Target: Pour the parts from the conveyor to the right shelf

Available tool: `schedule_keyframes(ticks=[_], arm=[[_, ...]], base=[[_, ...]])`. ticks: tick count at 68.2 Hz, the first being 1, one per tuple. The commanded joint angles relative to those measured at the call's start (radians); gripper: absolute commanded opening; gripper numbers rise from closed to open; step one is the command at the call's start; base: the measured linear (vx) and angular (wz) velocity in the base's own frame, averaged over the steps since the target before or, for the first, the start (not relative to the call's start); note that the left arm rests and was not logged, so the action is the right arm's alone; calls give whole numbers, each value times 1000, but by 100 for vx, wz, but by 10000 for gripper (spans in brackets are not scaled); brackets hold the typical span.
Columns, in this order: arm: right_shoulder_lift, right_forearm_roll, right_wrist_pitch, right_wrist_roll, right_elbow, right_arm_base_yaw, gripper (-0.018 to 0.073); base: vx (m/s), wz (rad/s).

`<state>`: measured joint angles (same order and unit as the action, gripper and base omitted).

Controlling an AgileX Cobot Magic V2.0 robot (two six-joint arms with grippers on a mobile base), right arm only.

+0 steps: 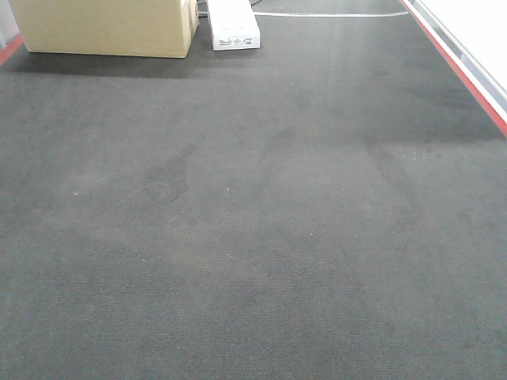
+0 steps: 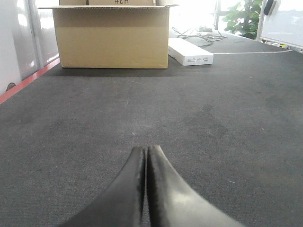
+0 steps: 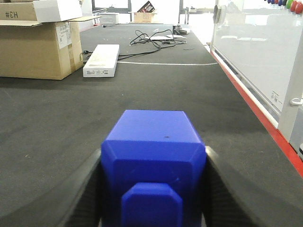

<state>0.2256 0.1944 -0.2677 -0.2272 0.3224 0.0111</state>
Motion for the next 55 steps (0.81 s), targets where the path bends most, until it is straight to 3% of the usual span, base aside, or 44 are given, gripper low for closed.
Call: schedule_keyframes(ticks=[1, 55], arm=[[9, 2, 88, -6, 29, 3, -9], [9, 2, 88, -6, 29, 3, -9]], base=[[0, 0], [-12, 0]])
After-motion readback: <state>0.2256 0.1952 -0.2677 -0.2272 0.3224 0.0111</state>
